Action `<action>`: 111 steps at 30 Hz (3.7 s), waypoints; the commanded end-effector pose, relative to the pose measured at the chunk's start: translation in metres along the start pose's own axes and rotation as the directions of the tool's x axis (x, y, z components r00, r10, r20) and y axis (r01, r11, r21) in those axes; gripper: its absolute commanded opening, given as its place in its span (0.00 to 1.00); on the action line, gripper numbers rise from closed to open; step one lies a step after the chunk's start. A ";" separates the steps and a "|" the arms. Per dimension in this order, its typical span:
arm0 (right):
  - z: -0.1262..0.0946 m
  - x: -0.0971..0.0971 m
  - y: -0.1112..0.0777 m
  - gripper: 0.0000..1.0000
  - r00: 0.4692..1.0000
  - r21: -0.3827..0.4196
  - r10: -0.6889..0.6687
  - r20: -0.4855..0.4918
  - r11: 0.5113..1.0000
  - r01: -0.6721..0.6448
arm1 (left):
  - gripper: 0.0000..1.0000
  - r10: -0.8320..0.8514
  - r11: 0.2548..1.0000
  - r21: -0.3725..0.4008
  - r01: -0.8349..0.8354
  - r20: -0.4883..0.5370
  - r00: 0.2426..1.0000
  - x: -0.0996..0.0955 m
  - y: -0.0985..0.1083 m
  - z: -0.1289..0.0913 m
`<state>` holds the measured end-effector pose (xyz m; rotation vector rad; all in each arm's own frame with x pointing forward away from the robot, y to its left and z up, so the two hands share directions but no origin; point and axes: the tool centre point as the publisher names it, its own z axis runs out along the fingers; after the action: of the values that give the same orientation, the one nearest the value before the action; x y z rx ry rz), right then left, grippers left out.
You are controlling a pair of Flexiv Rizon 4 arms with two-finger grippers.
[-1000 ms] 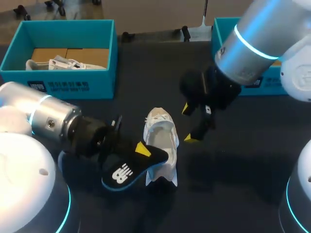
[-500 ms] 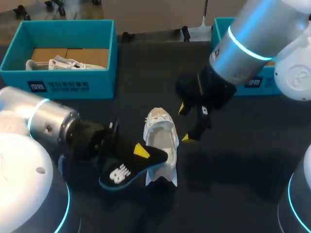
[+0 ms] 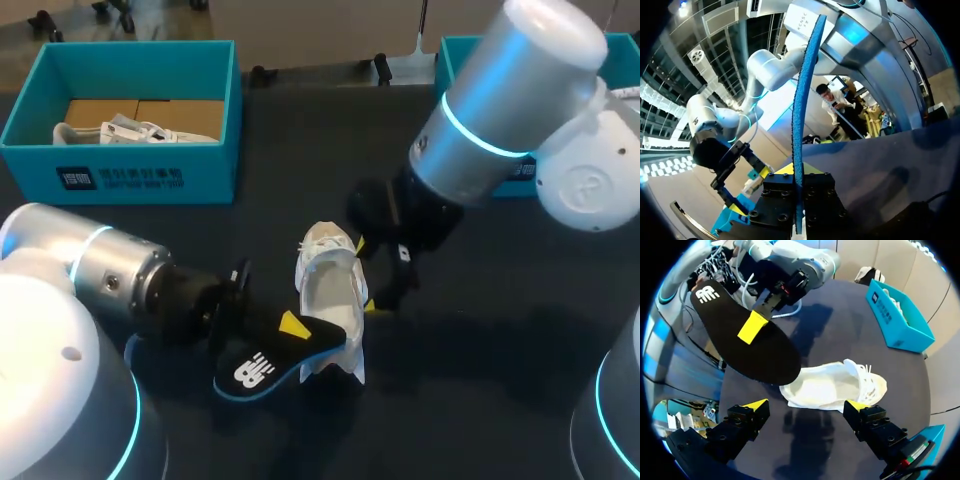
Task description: Take the shoe out of the shoebox, open the shoe tongue, remove and reinsert the insole, then place the shoe into the shoebox
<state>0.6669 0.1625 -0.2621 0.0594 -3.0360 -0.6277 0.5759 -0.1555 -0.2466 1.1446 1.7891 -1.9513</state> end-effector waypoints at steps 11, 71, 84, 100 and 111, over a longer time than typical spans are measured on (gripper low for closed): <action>0.023 0.008 -0.024 1.00 0.997 -0.013 0.074 0.019 0.997 -0.074 | 0.00 0.013 1.000 0.003 -0.013 0.029 0.999 0.005 0.004 0.003; 0.072 0.001 -0.031 1.00 0.995 -0.013 0.093 0.042 0.996 -0.093 | 0.00 0.031 0.997 0.073 -0.041 0.129 0.991 0.000 0.023 0.000; 0.075 0.003 -0.031 1.00 0.994 -0.013 0.099 0.036 0.995 -0.099 | 0.00 -0.008 0.997 0.082 -0.005 0.154 0.988 -0.003 0.023 0.002; 0.075 0.003 -0.031 1.00 0.994 -0.013 0.099 0.036 0.995 -0.099 | 0.00 -0.071 0.996 0.073 0.059 0.177 0.982 -0.005 0.033 0.015; 0.075 0.003 -0.031 1.00 0.994 -0.013 0.099 0.036 0.995 -0.099 | 0.00 -0.119 0.992 0.062 0.108 0.222 0.968 -0.010 0.039 0.012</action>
<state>0.6626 0.1626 -0.3419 -0.1013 -3.0449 -0.6455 0.6059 -0.1777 -0.2681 0.8181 1.7268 -2.1104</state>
